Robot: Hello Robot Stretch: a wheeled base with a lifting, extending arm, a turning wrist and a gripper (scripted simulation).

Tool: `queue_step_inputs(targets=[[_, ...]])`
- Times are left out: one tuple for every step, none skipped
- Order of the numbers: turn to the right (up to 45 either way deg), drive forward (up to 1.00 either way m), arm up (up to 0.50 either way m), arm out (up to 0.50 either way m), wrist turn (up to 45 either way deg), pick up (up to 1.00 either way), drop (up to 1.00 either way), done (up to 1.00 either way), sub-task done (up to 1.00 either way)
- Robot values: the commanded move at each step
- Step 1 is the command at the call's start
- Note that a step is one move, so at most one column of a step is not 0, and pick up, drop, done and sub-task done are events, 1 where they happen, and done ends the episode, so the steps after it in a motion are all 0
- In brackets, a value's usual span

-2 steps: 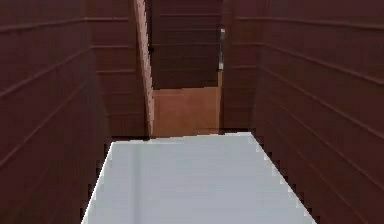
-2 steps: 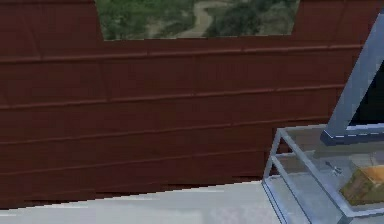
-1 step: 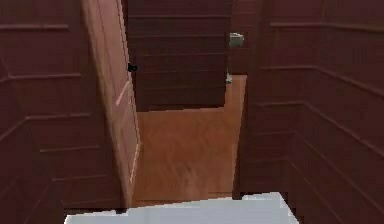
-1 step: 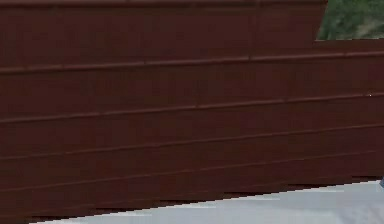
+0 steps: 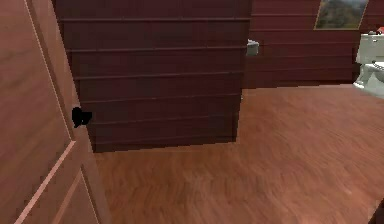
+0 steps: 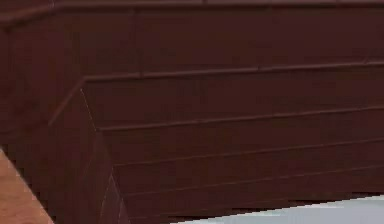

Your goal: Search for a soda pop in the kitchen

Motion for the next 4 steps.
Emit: queue_step_inputs(targets=[[3.0,0.00,0.00,0.00,0.0,0.00,0.00,0.00,0.00],[0.0,0.15,0.00,0.00,0.0,0.00,0.00,0.00,0.00],[-9.0,0.00,0.00,0.00,0.0,0.00,0.00,0.00,0.00],[0.0,0.45,0.00,0.00,0.0,0.00,0.00,0.00,0.00]])
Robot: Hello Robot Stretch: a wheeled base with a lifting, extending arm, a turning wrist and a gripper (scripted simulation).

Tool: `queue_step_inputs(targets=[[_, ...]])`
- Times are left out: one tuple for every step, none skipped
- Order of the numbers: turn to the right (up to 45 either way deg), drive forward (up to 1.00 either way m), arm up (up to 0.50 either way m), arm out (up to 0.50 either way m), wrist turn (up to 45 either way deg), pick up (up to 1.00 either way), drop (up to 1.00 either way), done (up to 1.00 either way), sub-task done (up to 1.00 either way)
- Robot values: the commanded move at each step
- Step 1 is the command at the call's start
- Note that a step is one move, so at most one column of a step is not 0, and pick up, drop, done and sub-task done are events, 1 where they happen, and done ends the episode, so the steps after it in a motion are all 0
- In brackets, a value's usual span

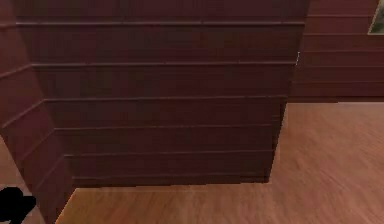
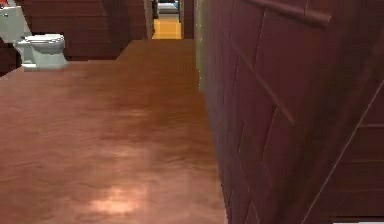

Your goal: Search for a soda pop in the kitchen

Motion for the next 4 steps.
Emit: queue_step_inputs(targets=[[45.0,0.00,0.00,0.00,0.0,0.00,0.00,0.00,0.00],[42.0,0.00,0.00,0.00,0.0,0.00,0.00,0.00,0.00],[0.0,1.00,0.00,0.00,0.0,0.00,0.00,0.00,0.00],[0.0,1.00,0.00,0.00,0.0,0.00,0.00,0.00,0.00]])
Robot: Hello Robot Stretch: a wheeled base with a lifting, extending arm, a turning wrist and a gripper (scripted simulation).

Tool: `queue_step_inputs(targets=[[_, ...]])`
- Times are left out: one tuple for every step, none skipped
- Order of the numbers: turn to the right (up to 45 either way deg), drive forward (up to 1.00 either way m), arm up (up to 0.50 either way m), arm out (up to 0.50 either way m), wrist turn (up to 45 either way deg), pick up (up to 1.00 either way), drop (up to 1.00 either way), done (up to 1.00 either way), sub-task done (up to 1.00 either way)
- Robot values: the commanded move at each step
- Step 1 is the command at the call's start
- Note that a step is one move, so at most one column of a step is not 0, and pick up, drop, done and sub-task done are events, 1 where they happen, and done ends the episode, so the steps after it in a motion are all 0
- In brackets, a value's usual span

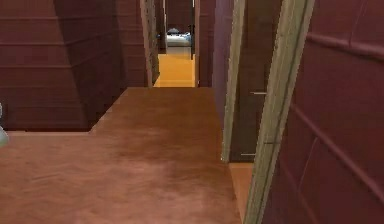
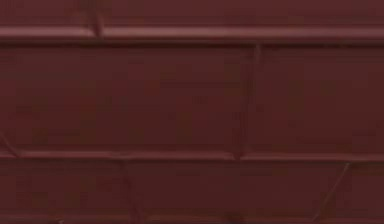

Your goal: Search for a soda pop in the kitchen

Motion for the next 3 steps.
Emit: queue_step_inputs(targets=[[0.0,0.95,0.00,0.00,0.0,0.00,0.00,0.00,0.00],[45.0,0.00,0.00,0.00,0.0,0.00,0.00,0.00,0.00],[15.0,0.00,0.00,0.00,0.0,0.00,0.00,0.00,0.00]])
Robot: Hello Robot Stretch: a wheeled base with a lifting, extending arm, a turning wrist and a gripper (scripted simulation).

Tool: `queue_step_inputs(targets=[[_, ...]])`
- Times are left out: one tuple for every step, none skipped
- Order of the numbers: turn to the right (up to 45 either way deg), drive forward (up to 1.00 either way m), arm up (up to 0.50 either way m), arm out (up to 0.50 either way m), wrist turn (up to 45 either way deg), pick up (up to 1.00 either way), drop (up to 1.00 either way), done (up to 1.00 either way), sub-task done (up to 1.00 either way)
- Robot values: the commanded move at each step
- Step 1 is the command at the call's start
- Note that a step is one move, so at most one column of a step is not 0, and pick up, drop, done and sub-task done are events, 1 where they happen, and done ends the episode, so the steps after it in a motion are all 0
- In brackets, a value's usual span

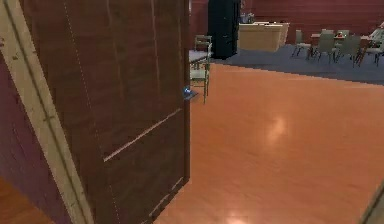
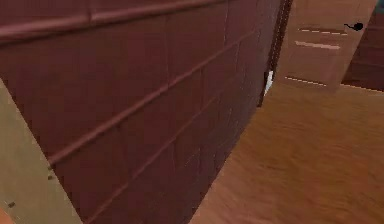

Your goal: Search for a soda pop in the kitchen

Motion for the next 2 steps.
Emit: queue_step_inputs(targets=[[0.0,0.65,0.00,0.00,0.0,0.00,0.00,0.00,0.00],[27.0,0.00,0.00,0.00,0.0,0.00,0.00,0.00,0.00]])
